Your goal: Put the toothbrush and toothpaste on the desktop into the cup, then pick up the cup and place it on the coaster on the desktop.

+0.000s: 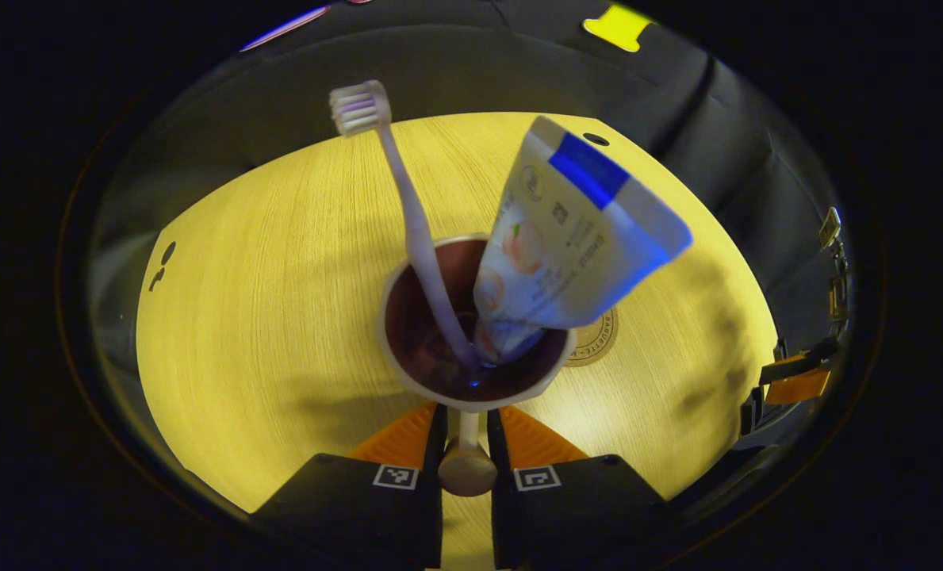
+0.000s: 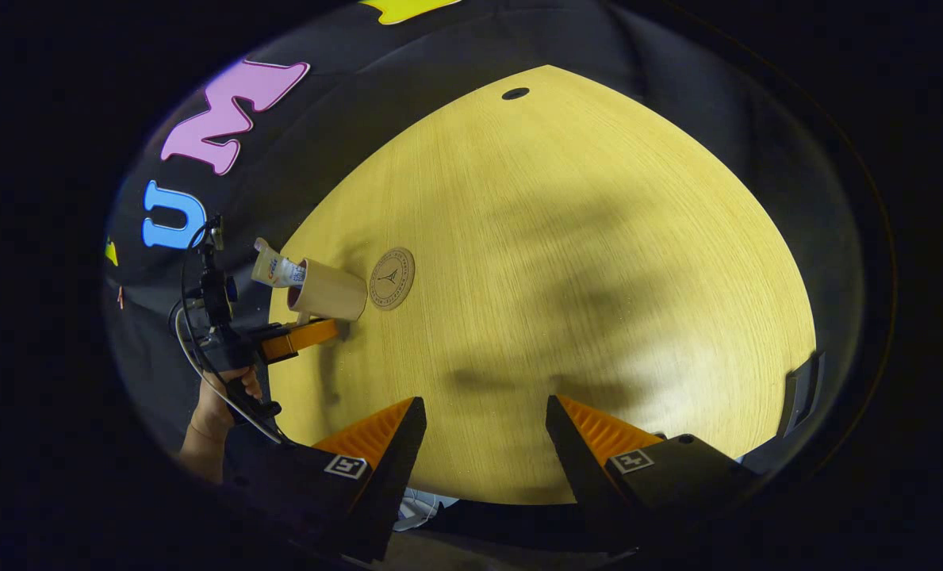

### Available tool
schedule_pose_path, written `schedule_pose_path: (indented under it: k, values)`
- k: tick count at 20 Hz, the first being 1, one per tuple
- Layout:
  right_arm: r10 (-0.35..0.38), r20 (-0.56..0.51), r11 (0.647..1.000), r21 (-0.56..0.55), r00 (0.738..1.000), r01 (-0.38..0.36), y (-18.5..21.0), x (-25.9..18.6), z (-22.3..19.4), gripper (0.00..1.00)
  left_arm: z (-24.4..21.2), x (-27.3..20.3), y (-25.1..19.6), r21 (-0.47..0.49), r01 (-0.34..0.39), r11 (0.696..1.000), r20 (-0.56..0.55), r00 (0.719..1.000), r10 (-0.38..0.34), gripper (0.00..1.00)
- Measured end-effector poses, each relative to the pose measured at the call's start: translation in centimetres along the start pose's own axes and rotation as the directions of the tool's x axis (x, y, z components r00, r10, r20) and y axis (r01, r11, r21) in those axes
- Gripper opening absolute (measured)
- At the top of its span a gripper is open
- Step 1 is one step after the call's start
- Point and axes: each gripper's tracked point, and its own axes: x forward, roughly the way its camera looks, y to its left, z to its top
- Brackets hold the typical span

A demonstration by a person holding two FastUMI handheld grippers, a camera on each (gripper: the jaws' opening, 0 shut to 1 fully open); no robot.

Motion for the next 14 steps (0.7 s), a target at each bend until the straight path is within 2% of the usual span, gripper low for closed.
schedule_pose_path:
  k: [2,3,7,8,11,12,13,14]
  values:
    - [0.002,0.001,1.000,-0.002,1.000,-0.002,-0.3,0.6,-0.1,0.94,0.4,-0.7,-0.2,0.012,-0.005,1.000,0.020,1.000,0.005,0.29]
    - [0.004,0.000,1.000,0.000,1.000,-0.004,-0.5,1.0,-0.3,0.94,0.6,-0.9,-0.4,0.020,-0.006,1.000,0.027,1.000,0.005,0.34]
    - [0.011,0.005,1.000,0.009,1.000,-0.011,-0.7,1.1,-0.7,0.94,1.2,-1.4,-1.8,0.019,0.004,1.000,0.039,0.999,-0.004,0.34]
    - [0.011,0.008,1.000,0.011,1.000,-0.011,-0.7,1.1,-1.0,0.93,1.5,-1.5,-2.2,0.030,0.004,1.000,0.043,0.999,-0.005,0.29]
    - [0.012,0.014,1.000,0.025,1.000,-0.012,-0.9,0.8,-1.7,0.93,2.3,-1.3,-4.0,0.082,0.013,0.997,0.044,0.999,-0.016,0.28]
    - [0.011,0.019,0.999,0.034,1.000,-0.012,-1.0,0.0,-2.3,0.94,2.7,-0.9,-5.3,0.107,0.027,0.994,0.040,0.999,-0.031,0.33]
    - [0.010,0.021,0.999,0.039,1.000,-0.011,-1.2,-0.5,-2.7,0.94,3.0,-0.6,-5.9,0.120,0.031,0.992,0.038,0.999,-0.036,0.29]
    - [0.008,0.024,0.999,0.046,1.000,-0.009,-1.4,-1.1,-2.8,0.93,3.1,-0.3,-6.4,0.131,0.034,0.991,0.037,0.999,-0.039,0.33]
